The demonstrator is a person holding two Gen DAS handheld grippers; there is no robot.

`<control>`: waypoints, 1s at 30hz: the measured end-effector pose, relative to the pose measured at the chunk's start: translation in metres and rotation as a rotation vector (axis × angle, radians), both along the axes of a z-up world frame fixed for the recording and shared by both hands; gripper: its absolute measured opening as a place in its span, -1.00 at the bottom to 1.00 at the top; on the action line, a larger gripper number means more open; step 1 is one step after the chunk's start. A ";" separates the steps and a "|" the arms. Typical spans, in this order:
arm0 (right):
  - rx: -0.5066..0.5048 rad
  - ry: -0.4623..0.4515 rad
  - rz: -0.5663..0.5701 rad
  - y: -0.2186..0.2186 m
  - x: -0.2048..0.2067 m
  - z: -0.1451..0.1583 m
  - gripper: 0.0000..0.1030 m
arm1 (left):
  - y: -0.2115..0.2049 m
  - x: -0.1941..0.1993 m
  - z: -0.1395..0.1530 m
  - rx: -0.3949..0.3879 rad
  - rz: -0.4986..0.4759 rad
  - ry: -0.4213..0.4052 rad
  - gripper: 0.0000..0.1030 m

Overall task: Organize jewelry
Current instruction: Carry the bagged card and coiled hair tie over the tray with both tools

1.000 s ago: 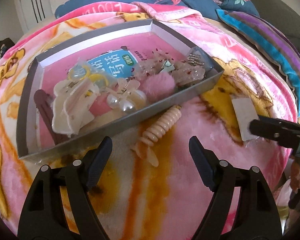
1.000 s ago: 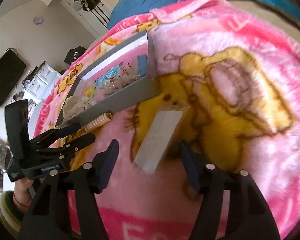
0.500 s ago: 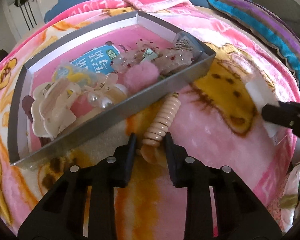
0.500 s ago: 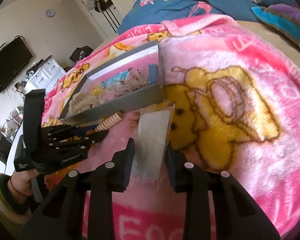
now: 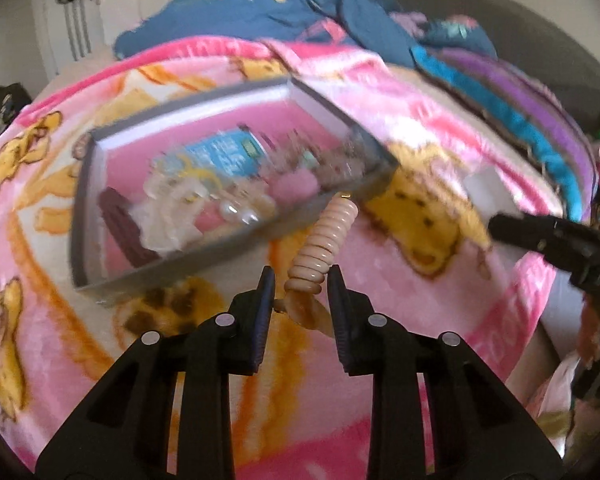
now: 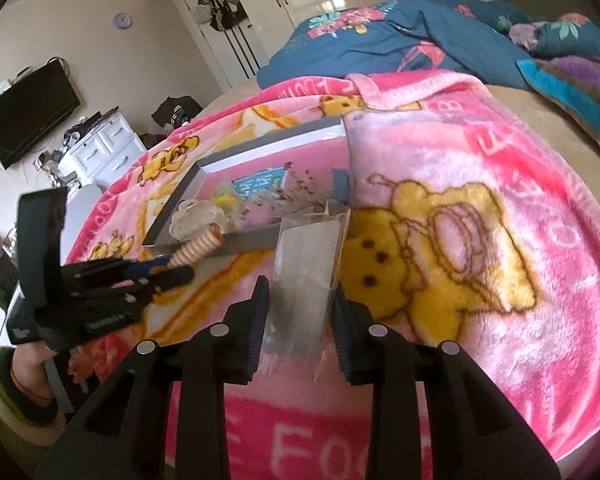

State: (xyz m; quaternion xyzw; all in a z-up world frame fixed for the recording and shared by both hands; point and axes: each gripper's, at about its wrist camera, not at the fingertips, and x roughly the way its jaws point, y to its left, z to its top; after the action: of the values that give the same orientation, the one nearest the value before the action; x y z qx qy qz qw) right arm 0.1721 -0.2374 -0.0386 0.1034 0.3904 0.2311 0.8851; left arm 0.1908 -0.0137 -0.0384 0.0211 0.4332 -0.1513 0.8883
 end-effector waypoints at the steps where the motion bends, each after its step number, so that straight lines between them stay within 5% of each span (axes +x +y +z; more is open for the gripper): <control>1: -0.006 -0.004 0.007 0.004 0.001 0.002 -0.44 | 0.005 0.000 0.003 -0.004 0.018 -0.009 -0.63; 18: -0.038 -0.100 0.135 0.084 0.032 0.039 -0.44 | 0.084 0.023 0.017 -0.045 0.268 -0.049 -0.63; 30: -0.061 -0.071 0.096 0.101 0.092 0.022 -0.44 | 0.109 0.053 0.002 -0.011 0.352 -0.018 -0.62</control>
State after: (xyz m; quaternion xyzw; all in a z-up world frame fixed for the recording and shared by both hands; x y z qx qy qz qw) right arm 0.2646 -0.1369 -0.0162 0.0491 0.3704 0.2647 0.8890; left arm 0.2437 0.0949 -0.0364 -0.0587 0.4215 0.0043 0.9049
